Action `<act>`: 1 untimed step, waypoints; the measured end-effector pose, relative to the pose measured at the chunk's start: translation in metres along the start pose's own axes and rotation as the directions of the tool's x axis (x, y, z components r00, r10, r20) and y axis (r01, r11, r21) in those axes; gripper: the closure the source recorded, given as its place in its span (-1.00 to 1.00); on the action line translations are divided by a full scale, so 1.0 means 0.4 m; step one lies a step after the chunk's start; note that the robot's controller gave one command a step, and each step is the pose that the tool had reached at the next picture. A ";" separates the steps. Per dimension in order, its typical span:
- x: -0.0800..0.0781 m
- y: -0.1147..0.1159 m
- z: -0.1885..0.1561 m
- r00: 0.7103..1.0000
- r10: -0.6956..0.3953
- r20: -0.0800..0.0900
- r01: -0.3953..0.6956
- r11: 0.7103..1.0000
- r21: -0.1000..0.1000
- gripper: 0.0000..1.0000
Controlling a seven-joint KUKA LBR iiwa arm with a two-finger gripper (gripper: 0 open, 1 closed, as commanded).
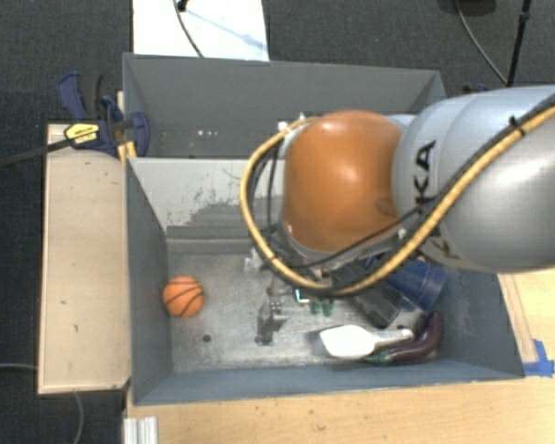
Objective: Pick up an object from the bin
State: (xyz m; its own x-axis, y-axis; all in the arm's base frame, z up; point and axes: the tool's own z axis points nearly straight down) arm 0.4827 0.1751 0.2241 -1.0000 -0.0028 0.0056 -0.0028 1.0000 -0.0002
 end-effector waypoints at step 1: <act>-0.005 -0.002 -0.010 1.000 0.006 0.008 -0.006 1.000 -0.002 -1.00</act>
Offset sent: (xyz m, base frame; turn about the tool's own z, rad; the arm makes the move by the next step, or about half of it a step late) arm 0.0010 0.0642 -0.0996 -0.0733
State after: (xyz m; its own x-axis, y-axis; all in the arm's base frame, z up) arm 0.4846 0.1741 0.2279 -1.0000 0.0029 -0.0022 0.0029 1.0000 0.0014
